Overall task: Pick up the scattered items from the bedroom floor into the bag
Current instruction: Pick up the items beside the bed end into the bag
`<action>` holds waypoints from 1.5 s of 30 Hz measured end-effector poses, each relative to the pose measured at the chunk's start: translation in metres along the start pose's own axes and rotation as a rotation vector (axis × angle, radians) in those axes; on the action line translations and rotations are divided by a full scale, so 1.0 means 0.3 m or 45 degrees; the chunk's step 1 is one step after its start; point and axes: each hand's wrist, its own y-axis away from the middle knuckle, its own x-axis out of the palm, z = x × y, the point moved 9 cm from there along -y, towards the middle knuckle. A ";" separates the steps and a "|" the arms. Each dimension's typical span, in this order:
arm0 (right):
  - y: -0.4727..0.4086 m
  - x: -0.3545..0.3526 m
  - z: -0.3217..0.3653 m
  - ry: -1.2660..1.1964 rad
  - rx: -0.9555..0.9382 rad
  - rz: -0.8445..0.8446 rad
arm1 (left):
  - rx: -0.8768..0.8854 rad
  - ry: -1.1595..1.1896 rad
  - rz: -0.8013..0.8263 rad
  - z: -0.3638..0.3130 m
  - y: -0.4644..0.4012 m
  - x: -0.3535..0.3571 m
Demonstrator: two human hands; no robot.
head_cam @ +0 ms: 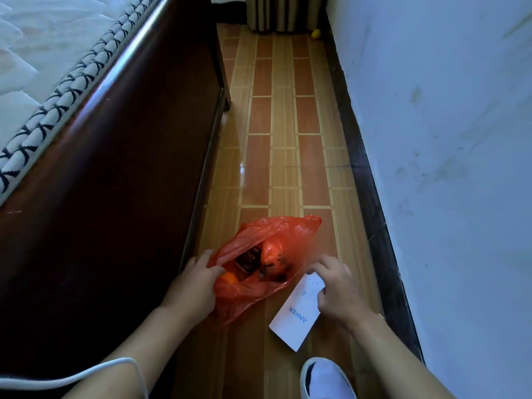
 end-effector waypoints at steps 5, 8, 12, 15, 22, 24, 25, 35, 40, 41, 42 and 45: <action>0.092 0.172 -0.053 0.234 0.064 0.549 | -0.071 0.063 -0.071 0.021 0.011 -0.030; 0.081 0.164 -0.067 0.318 0.069 0.493 | -0.081 0.176 -0.144 0.027 0.024 -0.072; 0.043 0.130 -0.116 0.401 0.142 0.476 | -0.151 0.291 -0.227 0.029 0.036 -0.121; 0.047 0.063 -0.130 0.283 0.197 0.469 | -0.221 0.286 -0.293 0.046 0.038 -0.156; 0.017 -0.283 0.028 0.133 0.088 0.159 | -0.157 0.356 -0.413 0.035 0.032 -0.210; -0.022 -0.371 0.105 0.136 0.038 0.055 | -0.144 0.369 -0.443 0.034 0.033 -0.221; -0.044 -0.399 0.139 0.149 0.025 0.011 | -0.136 0.375 -0.460 0.034 0.036 -0.226; -0.236 -0.104 0.377 0.359 -0.161 0.078 | -0.003 0.449 -0.651 -0.016 0.057 -0.301; -0.207 -0.035 0.404 0.128 -0.167 0.143 | 0.057 0.417 -0.694 -0.047 0.069 -0.325; -0.201 -0.065 0.395 0.122 -0.169 0.053 | 0.051 0.400 -0.691 -0.047 0.071 -0.326; -0.196 -0.108 0.378 0.128 -0.163 -0.072 | 0.046 0.378 -0.690 -0.046 0.071 -0.326; -0.185 -0.269 0.275 0.129 -0.032 -0.447 | 0.005 0.307 -0.676 -0.039 0.074 -0.328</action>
